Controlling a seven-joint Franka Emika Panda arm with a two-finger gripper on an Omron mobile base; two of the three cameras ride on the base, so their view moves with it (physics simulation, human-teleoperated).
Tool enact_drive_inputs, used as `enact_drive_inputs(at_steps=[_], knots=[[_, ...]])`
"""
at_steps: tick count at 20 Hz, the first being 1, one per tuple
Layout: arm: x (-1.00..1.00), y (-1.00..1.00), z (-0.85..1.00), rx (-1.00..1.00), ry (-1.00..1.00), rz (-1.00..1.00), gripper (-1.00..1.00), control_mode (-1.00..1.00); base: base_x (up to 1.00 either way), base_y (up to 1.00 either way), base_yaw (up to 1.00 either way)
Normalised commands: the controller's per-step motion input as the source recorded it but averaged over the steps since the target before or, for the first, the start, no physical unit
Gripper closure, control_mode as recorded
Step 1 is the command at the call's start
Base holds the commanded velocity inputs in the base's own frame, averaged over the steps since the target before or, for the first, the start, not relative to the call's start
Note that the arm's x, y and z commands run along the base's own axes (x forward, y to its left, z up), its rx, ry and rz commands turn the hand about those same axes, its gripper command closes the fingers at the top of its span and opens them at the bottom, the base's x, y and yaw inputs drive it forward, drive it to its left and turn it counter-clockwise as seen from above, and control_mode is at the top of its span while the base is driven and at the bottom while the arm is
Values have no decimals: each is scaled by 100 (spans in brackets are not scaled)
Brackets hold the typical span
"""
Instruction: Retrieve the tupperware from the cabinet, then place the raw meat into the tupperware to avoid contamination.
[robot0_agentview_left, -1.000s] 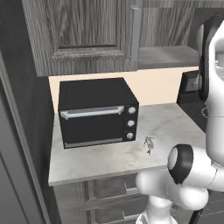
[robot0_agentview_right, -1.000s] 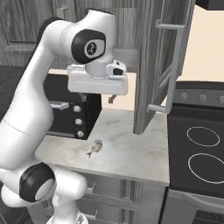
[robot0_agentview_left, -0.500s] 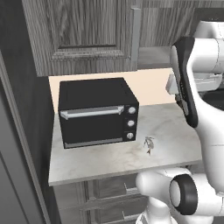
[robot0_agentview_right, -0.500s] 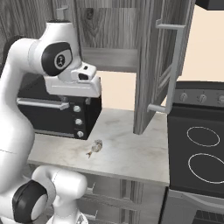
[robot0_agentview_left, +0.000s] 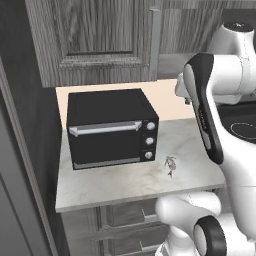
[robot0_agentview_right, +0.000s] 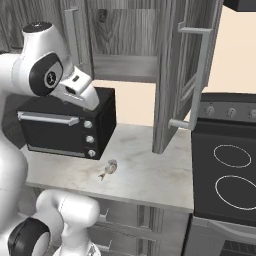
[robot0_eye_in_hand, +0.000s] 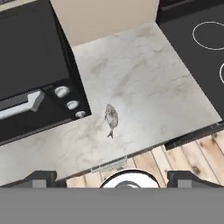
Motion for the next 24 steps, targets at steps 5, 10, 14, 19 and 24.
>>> enact_drive_inputs(at_steps=[5,10,14,19,24], knots=[[3,47,41,5,-24,-20,-100,-100,0,0,0],[10,45,54,-10,-5,1,-100,-100,0,0,0],[39,22,30,-17,-11,12,-100,-100,0,0,0],[59,-4,7,-5,-6,27,-100,-100,0,0,0],[64,-1,8,-3,-3,21,-100,-100,0,0,0]])
